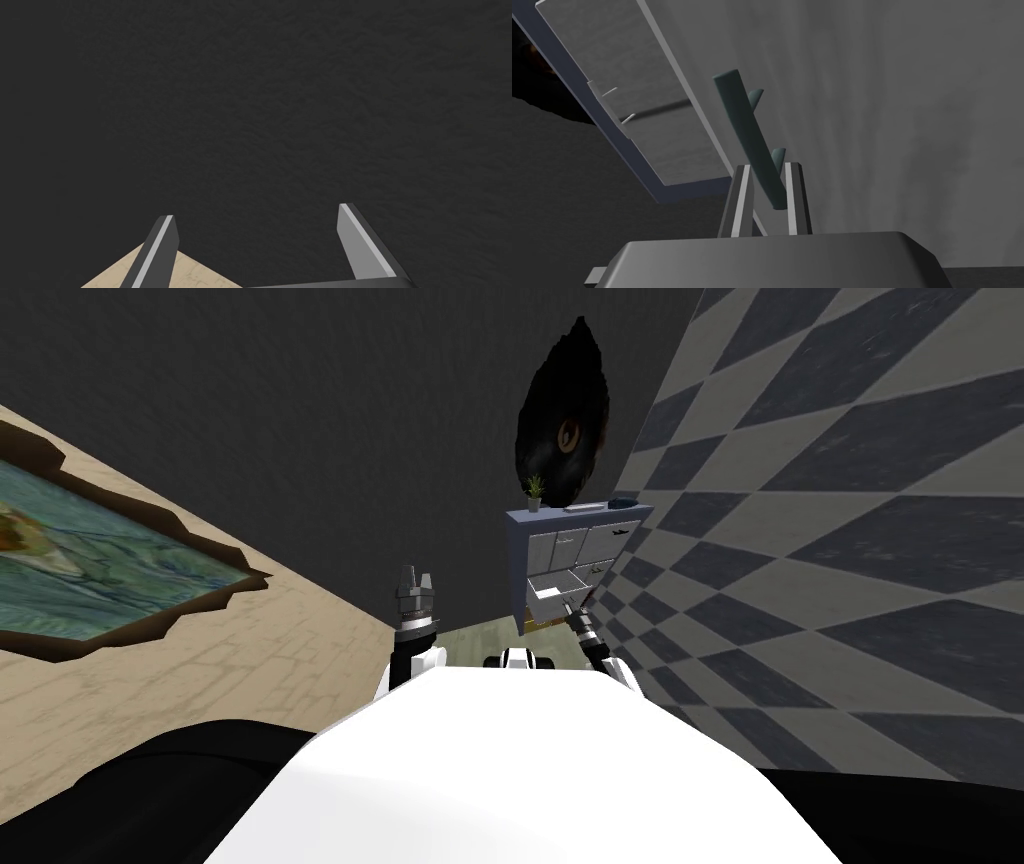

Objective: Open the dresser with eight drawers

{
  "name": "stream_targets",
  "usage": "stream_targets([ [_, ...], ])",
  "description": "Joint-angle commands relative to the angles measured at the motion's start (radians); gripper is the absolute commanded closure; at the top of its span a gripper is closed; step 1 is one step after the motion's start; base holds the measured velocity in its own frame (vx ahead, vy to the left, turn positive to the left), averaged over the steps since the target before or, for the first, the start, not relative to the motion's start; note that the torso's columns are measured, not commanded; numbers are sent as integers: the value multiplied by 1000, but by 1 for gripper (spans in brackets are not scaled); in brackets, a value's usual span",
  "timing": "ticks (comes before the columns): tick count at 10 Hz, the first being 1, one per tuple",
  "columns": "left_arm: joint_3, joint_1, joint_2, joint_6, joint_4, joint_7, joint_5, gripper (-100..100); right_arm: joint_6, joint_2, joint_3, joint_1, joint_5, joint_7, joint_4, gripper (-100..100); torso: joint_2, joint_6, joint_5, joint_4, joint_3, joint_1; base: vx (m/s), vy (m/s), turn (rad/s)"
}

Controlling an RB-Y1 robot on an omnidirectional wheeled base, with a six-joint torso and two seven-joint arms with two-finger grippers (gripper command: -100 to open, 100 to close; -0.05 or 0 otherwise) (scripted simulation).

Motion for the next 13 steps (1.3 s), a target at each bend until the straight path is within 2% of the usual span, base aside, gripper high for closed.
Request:
stream_targets([
  [1, 0, 0, 0, 0, 0, 0, 0, 0, 58, -45, 4, -19, 9, -64, -37, -100, -6, -1, 0, -2, -3, 3, -53, 35, 63],
  [8, 0, 0, 0, 0, 0, 0, 0, 0, 193, -150, 13, -62, 31, -215, -122, -100, 0, 0, 1, 2, 0, 0, -37, 33, 34],
  [9, 0, 0, 0, 0, 0, 0, 0, 0, 181, -138, 16, -55, 32, -197, -103, -100, 2, 1, 3, 4, 1, 2, -17, 12, 4],
  [10, 0, 0, 0, 0, 0, 0, 0, 0, 186, -140, 15, -54, 33, -200, -100, 0, 1, 0, 2, 2, 0, 2, 0, 0, 0],
  [13, 0, 0, 0, 0, 0, 0, 0, 0, 188, -139, 16, -50, 35, -199, -95, 0, -3, -1, 0, -2, -2, 1, 0, 0, 0],
])
